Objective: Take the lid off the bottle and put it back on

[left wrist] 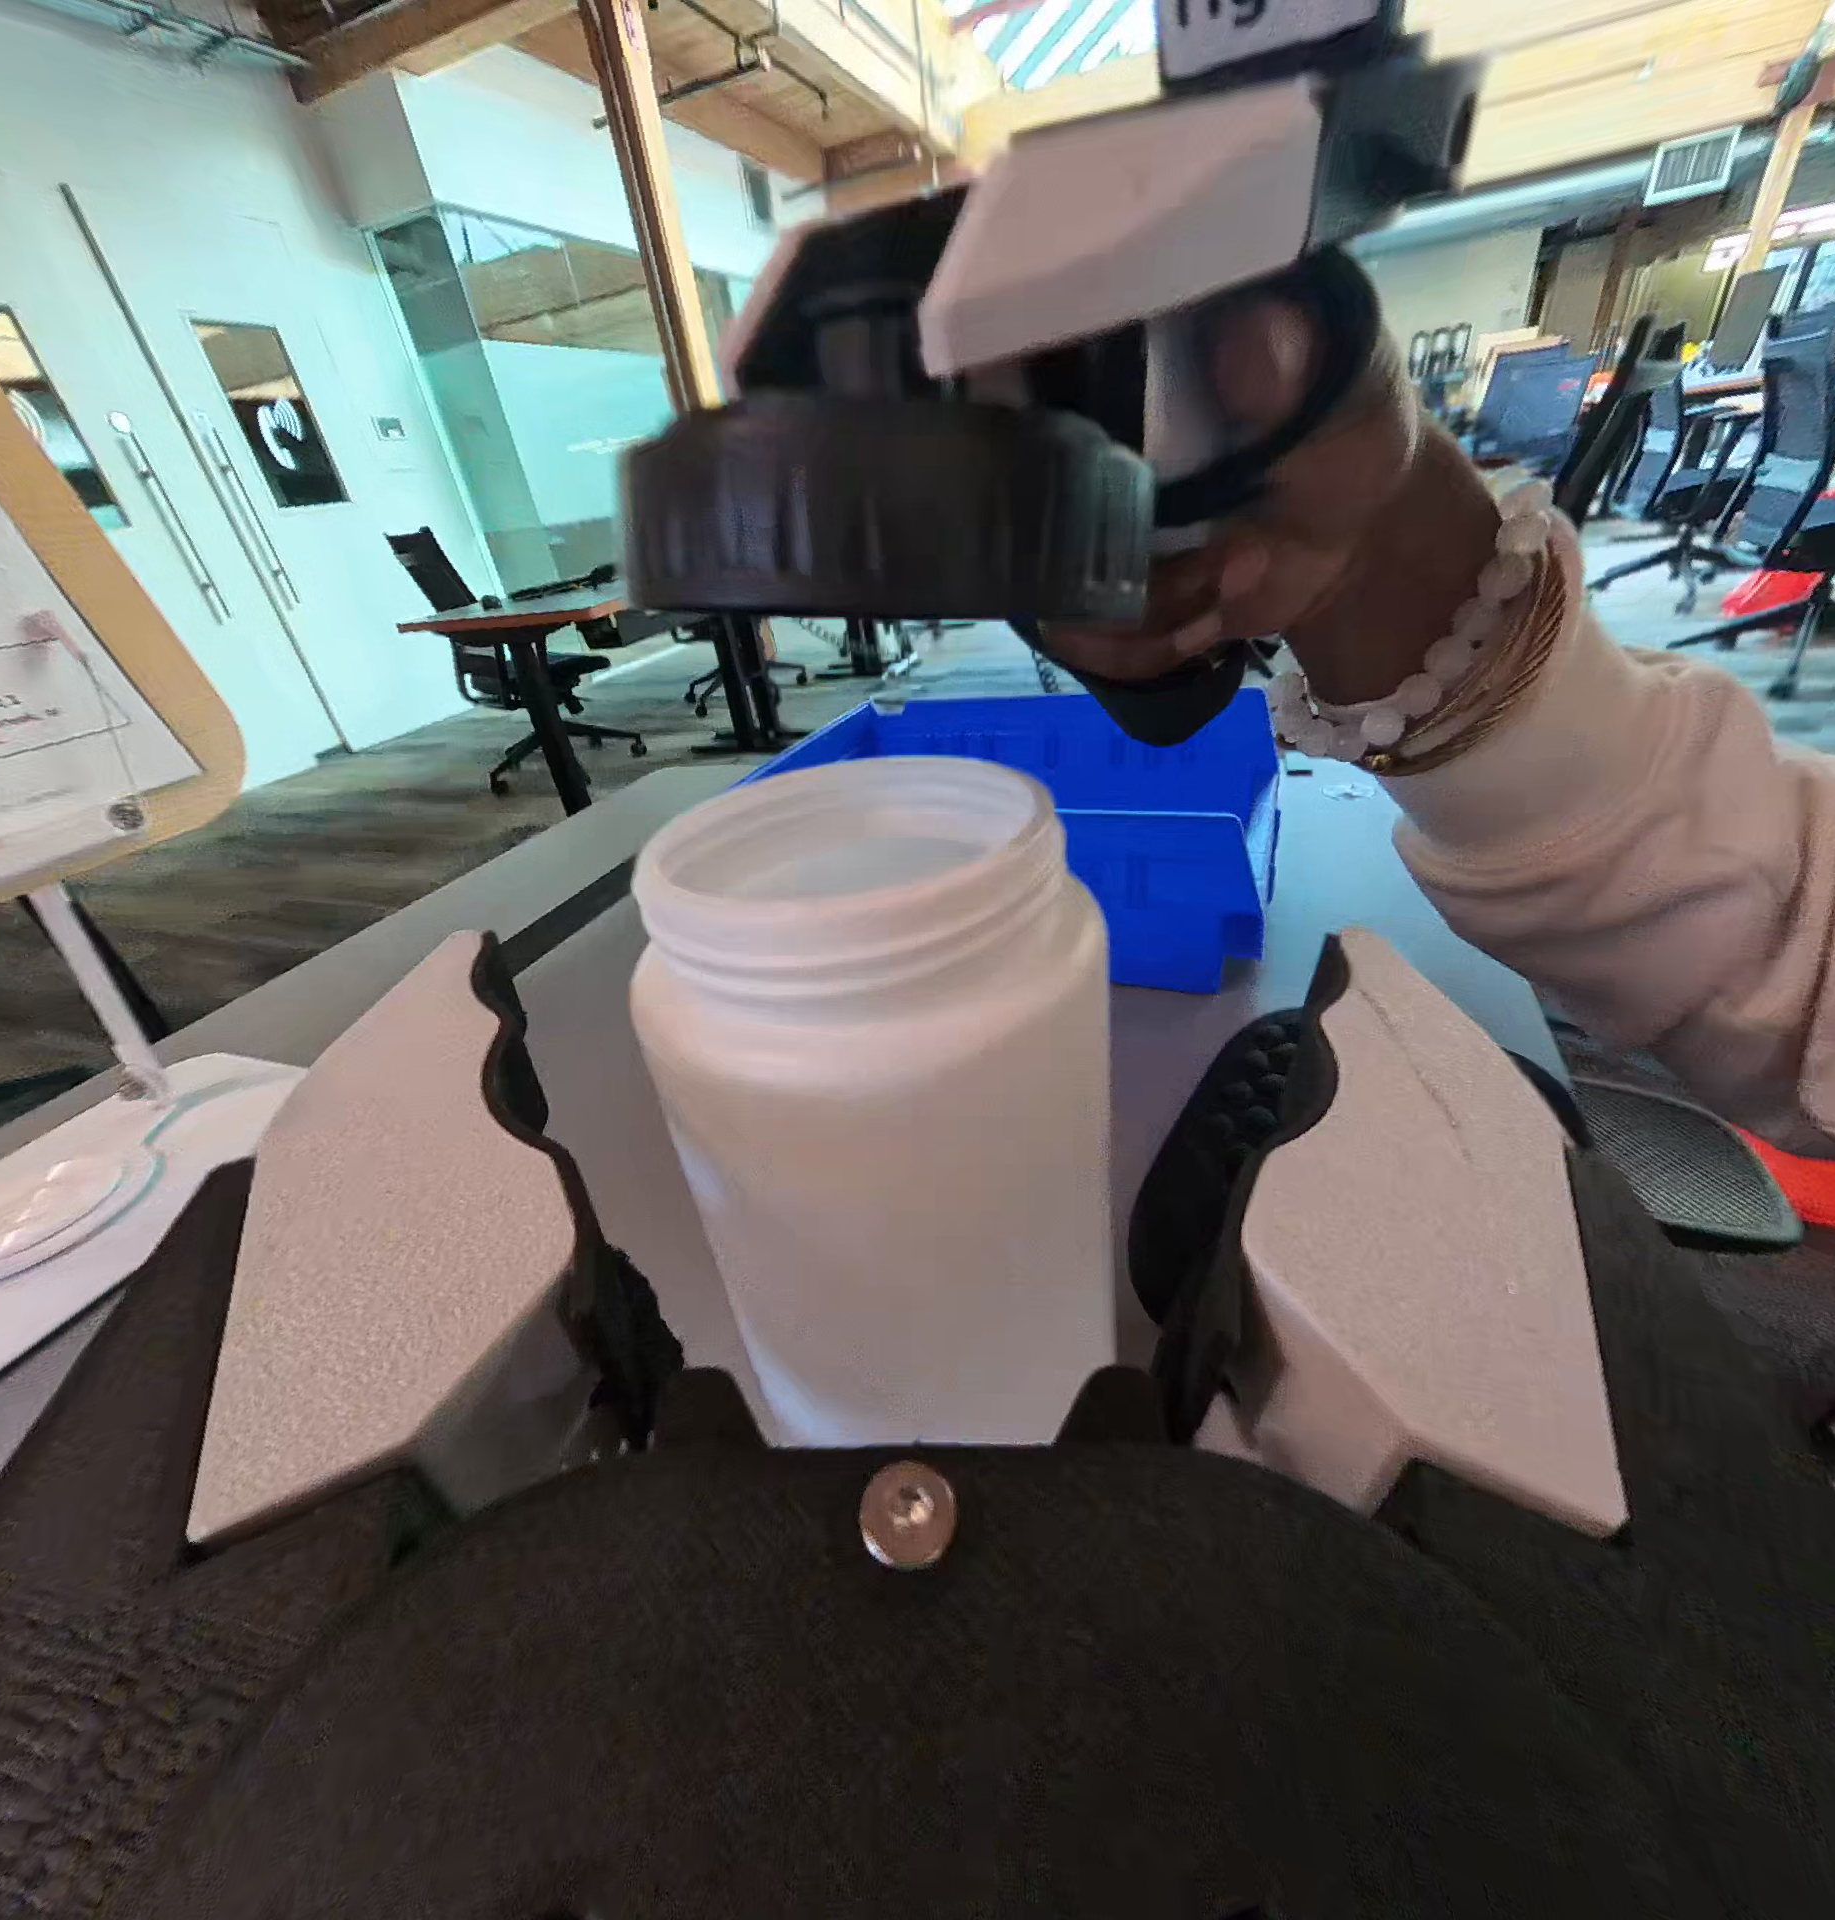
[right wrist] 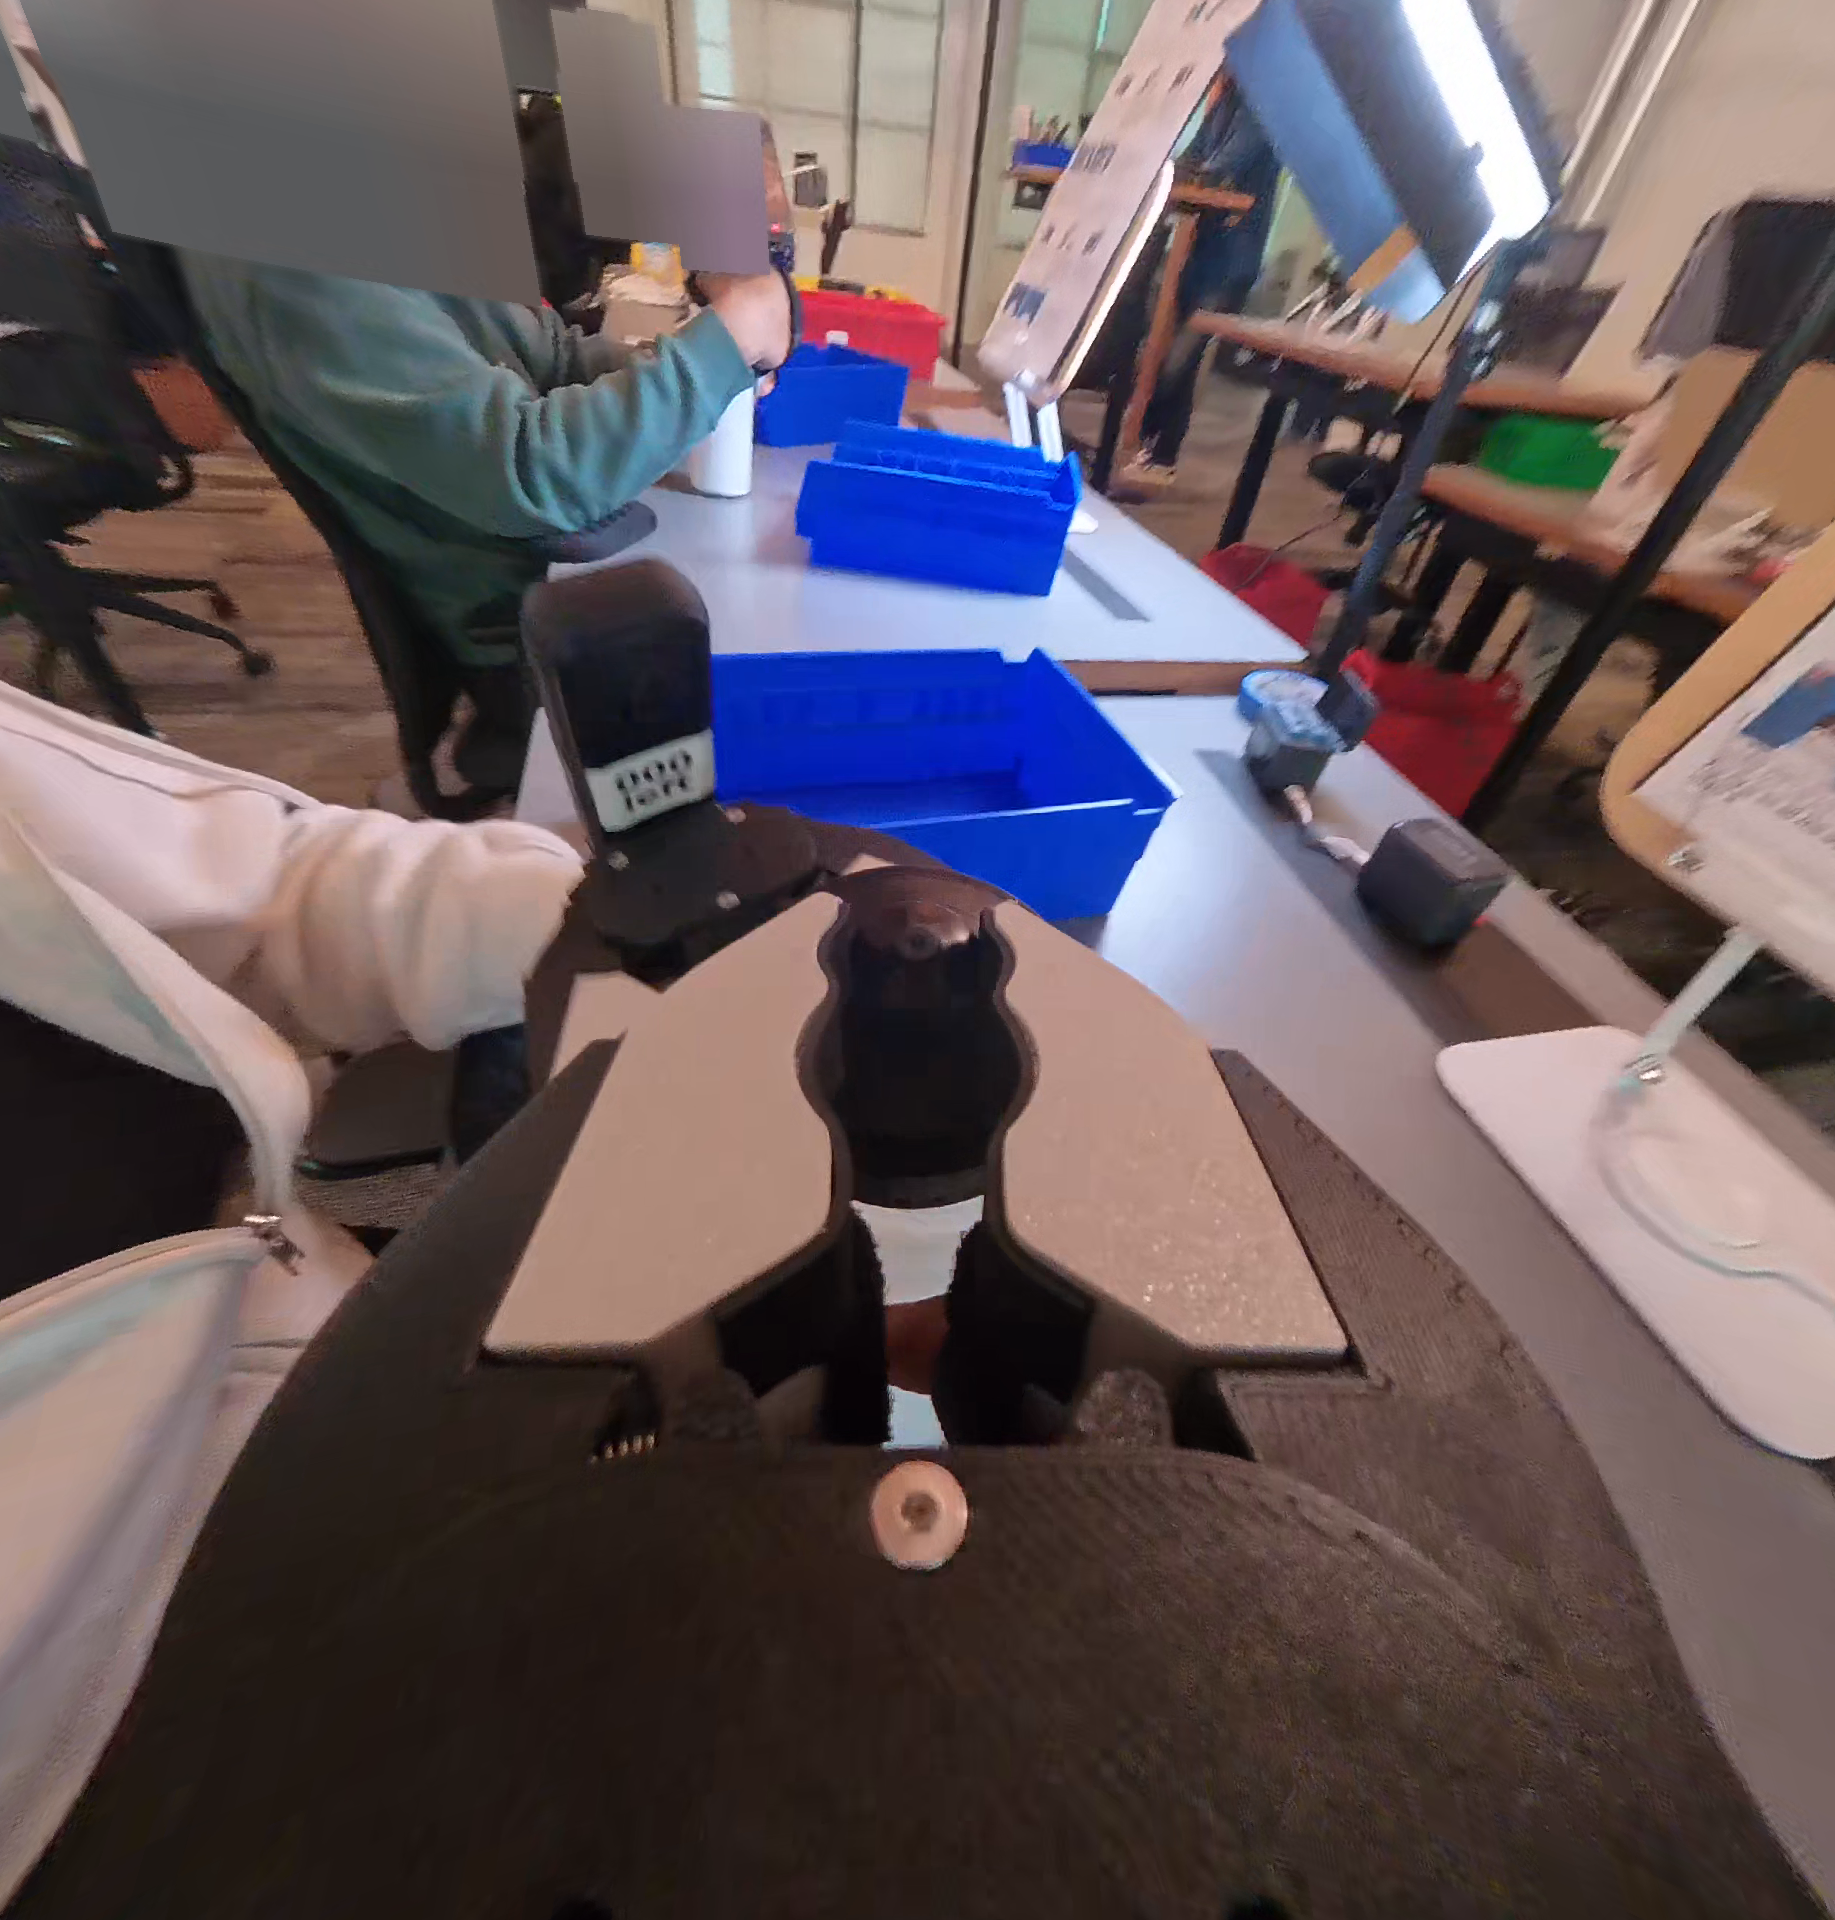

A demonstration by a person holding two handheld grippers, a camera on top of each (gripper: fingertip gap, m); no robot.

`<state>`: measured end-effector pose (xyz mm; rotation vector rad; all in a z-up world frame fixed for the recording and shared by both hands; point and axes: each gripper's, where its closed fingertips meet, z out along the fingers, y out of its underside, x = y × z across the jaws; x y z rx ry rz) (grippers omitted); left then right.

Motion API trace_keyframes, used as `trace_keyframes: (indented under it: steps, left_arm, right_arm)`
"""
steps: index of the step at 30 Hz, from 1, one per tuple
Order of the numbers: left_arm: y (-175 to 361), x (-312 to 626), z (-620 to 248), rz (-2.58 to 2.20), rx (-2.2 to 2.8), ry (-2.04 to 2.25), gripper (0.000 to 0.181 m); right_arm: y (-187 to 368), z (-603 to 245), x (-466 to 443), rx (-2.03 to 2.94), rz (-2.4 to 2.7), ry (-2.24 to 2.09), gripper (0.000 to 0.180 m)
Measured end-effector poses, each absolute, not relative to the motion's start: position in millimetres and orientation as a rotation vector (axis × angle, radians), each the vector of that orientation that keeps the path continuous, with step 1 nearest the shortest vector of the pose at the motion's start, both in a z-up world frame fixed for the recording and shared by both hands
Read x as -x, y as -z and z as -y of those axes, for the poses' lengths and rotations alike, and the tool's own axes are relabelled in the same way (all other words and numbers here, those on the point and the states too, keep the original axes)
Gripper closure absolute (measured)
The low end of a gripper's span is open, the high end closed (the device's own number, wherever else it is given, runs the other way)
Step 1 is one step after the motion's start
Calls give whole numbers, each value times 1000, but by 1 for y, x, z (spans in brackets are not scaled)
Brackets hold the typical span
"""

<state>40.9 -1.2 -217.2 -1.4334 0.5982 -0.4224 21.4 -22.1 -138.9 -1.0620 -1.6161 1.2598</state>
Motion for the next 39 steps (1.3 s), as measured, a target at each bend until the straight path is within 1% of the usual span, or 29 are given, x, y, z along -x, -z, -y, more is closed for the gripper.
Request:
trace_keyframes:
  steps: [1, 2, 3, 5, 13, 16, 20, 27, 33, 36, 39]
  left_arm:
    - [223, -43, -6, -589, 1421, 424, 45]
    - [232, -43, -13, -579, 1422, 403, 63]
    - [242, -42, -20, -572, 1423, 369, 76]
    - [254, -40, -26, -531, 1415, 376, 91]
    - [257, -35, -24, -488, 1422, 418, 93]
    - [256, -35, -23, -486, 1416, 422, 93]
    - [256, -34, -23, -480, 1417, 428, 93]
    - [256, -34, -23, -470, 1417, 427, 93]
    - [257, -33, -25, -442, 1433, 389, 93]
    - [257, -35, -24, -466, 1421, 396, 93]
    - [256, -35, -24, -462, 1416, 414, 93]
  right_arm:
    - [142, 20, -18, 1087, 1628, -1278, 156]
    - [145, 18, -16, 1106, 1645, -1280, 156]
    - [149, 17, -13, 1118, 1663, -1271, 156]
    - [154, 16, -11, 1136, 1691, -1240, 157]
    - [153, 10, -10, 1154, 1715, -1109, 156]
    - [167, 3, -7, 1214, 1749, -1061, 156]
    - [176, 3, -3, 1261, 1747, -1122, 156]
    - [180, 3, -2, 1305, 1766, -1070, 154]
    - [179, -5, 0, 1346, 1482, -842, 155]
    - [177, -2, -3, 1357, 1399, -835, 154]
    - [168, 17, -10, 1234, 1522, -1082, 87]
